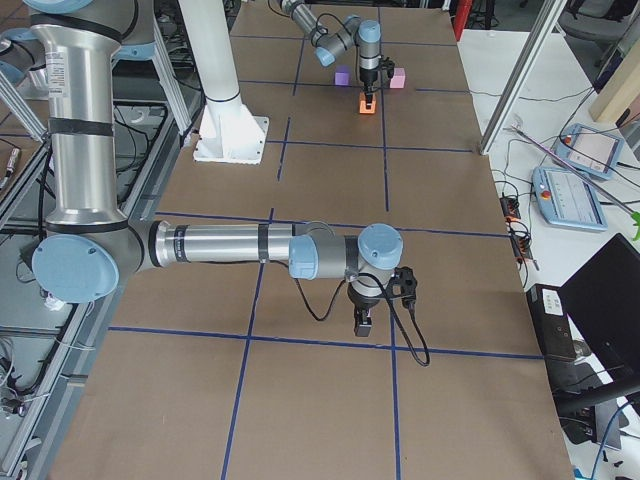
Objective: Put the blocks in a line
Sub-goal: 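Carry the orange cube with the left gripper between pink and purple cubes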
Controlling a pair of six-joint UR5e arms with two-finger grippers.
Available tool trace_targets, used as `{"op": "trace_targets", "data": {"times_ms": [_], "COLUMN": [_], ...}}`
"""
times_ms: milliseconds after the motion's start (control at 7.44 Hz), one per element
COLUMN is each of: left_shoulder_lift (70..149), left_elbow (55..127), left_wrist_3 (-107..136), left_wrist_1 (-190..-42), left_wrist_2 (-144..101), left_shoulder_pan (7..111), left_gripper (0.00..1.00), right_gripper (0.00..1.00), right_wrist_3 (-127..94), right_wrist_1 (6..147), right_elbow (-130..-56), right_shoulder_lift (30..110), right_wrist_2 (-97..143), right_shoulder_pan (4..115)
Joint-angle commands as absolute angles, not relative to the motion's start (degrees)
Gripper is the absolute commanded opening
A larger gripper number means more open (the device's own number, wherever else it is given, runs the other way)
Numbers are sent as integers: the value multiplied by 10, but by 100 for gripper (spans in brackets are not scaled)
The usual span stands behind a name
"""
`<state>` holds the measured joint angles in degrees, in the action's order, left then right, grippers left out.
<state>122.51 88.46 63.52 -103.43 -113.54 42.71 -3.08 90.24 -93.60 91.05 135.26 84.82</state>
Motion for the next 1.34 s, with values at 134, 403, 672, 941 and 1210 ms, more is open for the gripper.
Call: {"op": "trace_targets", "data": {"times_ms": [134, 403, 672, 941, 1210], "left_shoulder_lift": [1173, 1087, 1063, 1066, 1069], "left_elbow": [1011, 1034, 1023, 967, 920], "left_wrist_3": [579, 465, 446, 518, 534], "left_wrist_1": [-947, -948, -951, -1038, -1091], "left_wrist_2": [-1162, -1206, -1253, -1253, -1249], "left_shoulder_pan": [558, 602, 601, 586, 542], "left_gripper": [9, 10, 10, 10, 10], "right_gripper": [100, 100, 100, 100, 100], "right_wrist_3": [-31, -31, -31, -31, -31], "right_wrist_1": [902, 902, 902, 903, 902], "right_elbow": [-936, -936, -936, -936, -936], "right_shoulder_lift": [911, 911, 911, 911, 911], "right_wrist_2": [1353, 1353, 1353, 1353, 1353], "right_shoulder_pan": [848, 848, 848, 848, 848]}}
